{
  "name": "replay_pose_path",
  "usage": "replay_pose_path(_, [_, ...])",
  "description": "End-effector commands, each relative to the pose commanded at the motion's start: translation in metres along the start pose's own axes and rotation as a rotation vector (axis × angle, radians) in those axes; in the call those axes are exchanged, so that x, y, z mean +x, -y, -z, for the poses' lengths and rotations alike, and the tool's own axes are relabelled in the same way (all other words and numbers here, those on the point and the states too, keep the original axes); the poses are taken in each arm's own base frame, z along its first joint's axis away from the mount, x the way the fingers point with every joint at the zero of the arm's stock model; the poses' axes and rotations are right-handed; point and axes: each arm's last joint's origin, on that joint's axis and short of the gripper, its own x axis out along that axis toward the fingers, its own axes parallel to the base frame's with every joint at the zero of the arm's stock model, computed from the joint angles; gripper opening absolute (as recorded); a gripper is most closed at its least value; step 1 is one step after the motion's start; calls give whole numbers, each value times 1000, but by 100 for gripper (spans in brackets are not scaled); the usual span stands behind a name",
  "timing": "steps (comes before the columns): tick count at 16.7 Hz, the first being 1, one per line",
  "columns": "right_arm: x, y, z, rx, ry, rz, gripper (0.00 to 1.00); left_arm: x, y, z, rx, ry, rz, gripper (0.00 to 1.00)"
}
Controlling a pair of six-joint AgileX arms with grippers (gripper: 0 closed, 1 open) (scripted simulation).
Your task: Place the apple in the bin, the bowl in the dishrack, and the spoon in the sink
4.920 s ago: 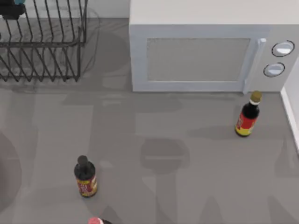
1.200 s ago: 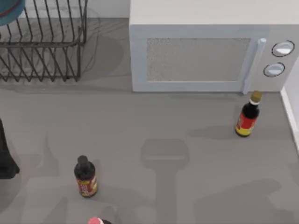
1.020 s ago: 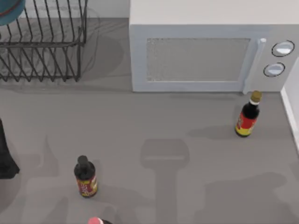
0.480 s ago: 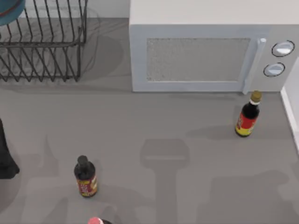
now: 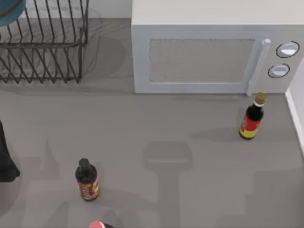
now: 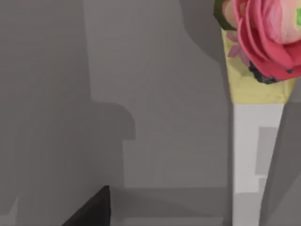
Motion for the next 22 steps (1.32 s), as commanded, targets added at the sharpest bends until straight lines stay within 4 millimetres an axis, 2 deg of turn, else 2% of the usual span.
replay_pose_path(3, [17, -2, 4, 0, -8, -4, 100, 0, 0, 0, 0, 0, 0, 100])
replay_pose_path(7, [19, -2, 4, 0, -8, -4, 100, 0, 0, 0, 0, 0, 0, 100])
replay_pose_path(20, [19, -2, 4, 0, -8, -4, 2, 0, 0, 0, 0, 0, 0, 100])
replay_pose_path(22, [19, -2, 4, 0, -8, -4, 0, 0, 0, 0, 0, 0, 0, 100])
